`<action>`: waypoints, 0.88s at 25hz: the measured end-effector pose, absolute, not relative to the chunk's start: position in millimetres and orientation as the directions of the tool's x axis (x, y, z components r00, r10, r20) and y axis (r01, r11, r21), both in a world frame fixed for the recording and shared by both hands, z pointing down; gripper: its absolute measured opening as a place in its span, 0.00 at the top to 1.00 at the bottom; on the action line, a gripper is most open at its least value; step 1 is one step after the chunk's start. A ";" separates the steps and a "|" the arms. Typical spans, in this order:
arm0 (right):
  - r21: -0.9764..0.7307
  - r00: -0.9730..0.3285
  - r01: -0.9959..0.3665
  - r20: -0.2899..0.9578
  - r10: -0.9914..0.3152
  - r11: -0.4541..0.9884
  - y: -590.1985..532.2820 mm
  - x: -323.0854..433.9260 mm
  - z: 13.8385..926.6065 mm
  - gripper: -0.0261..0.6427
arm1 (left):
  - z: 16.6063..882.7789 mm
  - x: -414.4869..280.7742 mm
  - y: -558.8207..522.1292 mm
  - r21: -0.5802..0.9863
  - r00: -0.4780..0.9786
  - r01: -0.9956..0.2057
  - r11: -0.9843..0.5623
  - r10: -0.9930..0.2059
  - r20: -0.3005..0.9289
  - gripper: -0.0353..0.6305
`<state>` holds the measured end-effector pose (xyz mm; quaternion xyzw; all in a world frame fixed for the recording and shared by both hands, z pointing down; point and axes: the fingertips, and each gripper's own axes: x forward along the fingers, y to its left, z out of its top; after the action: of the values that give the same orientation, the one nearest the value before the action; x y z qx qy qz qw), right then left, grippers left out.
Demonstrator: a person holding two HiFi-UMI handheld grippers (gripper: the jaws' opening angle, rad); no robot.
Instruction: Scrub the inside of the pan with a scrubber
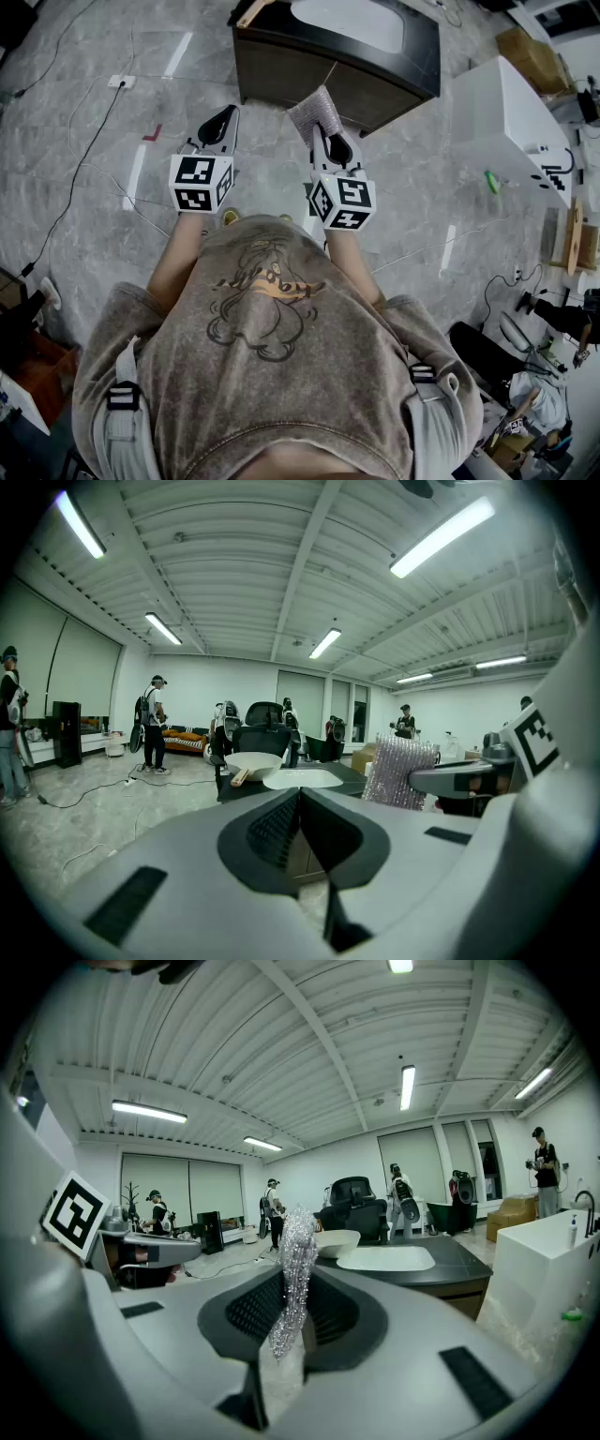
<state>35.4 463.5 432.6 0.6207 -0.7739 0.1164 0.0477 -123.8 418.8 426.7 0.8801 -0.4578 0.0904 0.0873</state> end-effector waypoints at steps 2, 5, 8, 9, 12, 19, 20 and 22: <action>-0.130 -0.228 -0.970 0.217 -0.949 0.204 460.8 40.4 433.0 0.84 | 427.0 -117.3 417.4 0.072 0.565 -0.821 -0.566 -0.789 0.241 0.92; -0.166 -0.253 -0.961 0.207 -0.945 0.221 458.3 45.7 433.2 0.84 | 430.0 -109.3 416.8 0.074 0.564 -0.821 -0.565 -0.788 0.247 0.92; -0.184 -0.288 -0.949 0.187 -0.939 0.255 458.3 50.3 432.0 0.84 | 434.2 -105.2 416.4 0.070 0.557 -0.827 -0.558 -0.793 0.247 0.92; -0.185 -0.296 -0.947 0.184 -0.937 0.263 459.2 52.9 432.6 0.84 | 435.1 -104.8 416.5 0.068 0.552 -0.830 -0.553 -0.797 0.245 0.92; -0.193 -0.318 -0.939 0.182 -0.930 0.283 465.0 64.2 435.6 0.84 | 435.8 -100.4 419.8 0.091 0.552 -0.832 -0.548 -0.799 0.239 0.92; -0.204 -0.347 -0.928 0.173 -0.922 0.312 464.0 81.4 439.3 0.84 | 433.1 -93.0 406.6 0.118 0.541 -0.841 -0.528 -0.812 0.217 0.92; -0.205 -0.347 -0.928 0.178 -0.921 0.310 461.7 83.1 441.5 0.84 | 432.9 -92.2 402.9 0.116 0.539 -0.842 -0.527 -0.814 0.215 0.92; -0.206 -0.347 -0.929 0.185 -0.920 0.308 454.5 84.9 444.6 0.84 | 431.7 -92.2 393.6 0.117 0.534 -0.845 -0.521 -0.819 0.209 0.92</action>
<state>84.9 454.5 444.6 0.5714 -0.8087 0.1391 0.0164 -92.2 393.6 431.7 0.8697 -0.4785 0.0636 0.1025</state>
